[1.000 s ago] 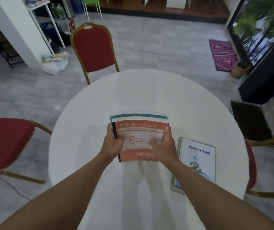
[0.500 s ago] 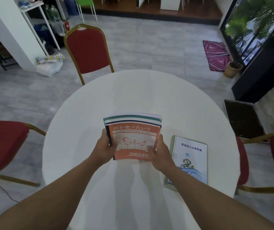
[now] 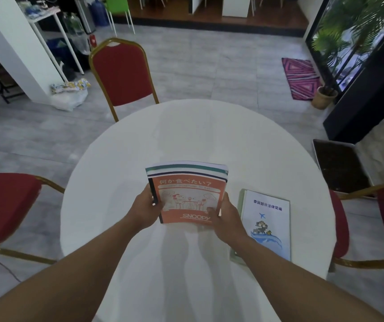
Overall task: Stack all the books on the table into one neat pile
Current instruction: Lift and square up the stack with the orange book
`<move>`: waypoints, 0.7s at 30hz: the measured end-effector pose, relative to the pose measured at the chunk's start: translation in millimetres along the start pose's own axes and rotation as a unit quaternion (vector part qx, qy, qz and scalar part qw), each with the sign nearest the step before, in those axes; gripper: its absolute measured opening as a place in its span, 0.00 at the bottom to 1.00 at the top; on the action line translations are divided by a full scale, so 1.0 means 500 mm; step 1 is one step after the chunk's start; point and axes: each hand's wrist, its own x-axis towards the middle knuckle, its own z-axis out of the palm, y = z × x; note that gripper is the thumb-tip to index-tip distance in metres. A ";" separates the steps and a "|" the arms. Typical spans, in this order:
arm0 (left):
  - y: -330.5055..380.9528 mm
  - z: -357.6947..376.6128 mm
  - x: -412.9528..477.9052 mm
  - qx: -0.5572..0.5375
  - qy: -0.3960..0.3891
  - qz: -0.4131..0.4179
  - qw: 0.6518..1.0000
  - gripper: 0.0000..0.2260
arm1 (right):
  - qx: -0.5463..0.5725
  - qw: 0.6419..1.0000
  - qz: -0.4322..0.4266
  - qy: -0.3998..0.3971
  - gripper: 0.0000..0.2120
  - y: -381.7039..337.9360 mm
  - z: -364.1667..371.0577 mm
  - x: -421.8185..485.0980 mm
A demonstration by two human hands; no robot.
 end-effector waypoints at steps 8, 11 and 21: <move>0.007 0.006 -0.001 0.005 -0.001 -0.009 1.000 0.20 | 0.010 1.000 0.009 0.001 0.14 0.005 0.004 -0.005; 0.009 0.004 0.002 0.007 -0.003 -0.005 1.000 0.19 | 0.006 1.000 0.011 -0.002 0.14 0.003 -0.001 -0.005; 0.008 0.007 0.006 0.024 -0.007 -0.020 0.999 0.20 | 0.003 1.000 0.003 0.004 0.13 0.004 -0.004 -0.012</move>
